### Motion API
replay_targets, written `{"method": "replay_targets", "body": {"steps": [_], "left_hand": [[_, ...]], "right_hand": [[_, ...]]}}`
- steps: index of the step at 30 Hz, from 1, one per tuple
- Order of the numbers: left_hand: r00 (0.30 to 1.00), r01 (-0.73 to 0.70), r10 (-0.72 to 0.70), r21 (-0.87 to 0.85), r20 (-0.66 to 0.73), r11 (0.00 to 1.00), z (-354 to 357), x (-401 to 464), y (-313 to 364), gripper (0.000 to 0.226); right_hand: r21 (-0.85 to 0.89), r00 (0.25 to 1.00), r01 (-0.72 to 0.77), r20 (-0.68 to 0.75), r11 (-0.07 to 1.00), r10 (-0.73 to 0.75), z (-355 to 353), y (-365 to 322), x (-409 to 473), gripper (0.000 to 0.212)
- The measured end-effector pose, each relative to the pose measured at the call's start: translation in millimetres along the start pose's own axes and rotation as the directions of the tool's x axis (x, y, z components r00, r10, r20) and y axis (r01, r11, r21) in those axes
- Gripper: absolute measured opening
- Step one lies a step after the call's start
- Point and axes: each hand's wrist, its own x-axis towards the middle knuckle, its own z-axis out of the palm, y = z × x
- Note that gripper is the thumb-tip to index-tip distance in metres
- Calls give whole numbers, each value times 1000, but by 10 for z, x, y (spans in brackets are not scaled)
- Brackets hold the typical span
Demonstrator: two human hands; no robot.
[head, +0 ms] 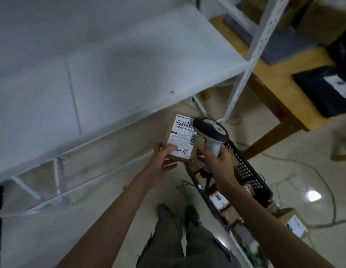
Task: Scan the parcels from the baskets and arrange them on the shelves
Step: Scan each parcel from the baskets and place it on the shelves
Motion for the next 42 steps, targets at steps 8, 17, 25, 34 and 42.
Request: {"method": "replay_targets", "body": {"steps": [8, 17, 25, 34, 42], "left_hand": [[978, -58, 60, 16, -199, 998, -796, -878, 88, 99], [850, -247, 199, -36, -488, 968, -1764, -1307, -129, 102], [689, -429, 363, 50, -627, 902, -1973, -1406, -81, 97], [633, -470, 423, 112, -648, 876, -1929, -1391, 25, 97], [619, -501, 435, 98, -654, 860, -1867, -1342, 37, 88]], "right_hand": [[-161, 955, 58, 297, 985, -8, 645, -219, -286, 24], [-344, 812, 281, 583, 896, -31, 1394, -390, -662, 7], [-336, 771, 415, 624, 846, -130, 1772, -701, -954, 13], [-393, 773, 473, 615, 789, -157, 1829, -772, -939, 19], [-289, 745, 417, 651, 862, -142, 1834, -842, -840, 21]]}}
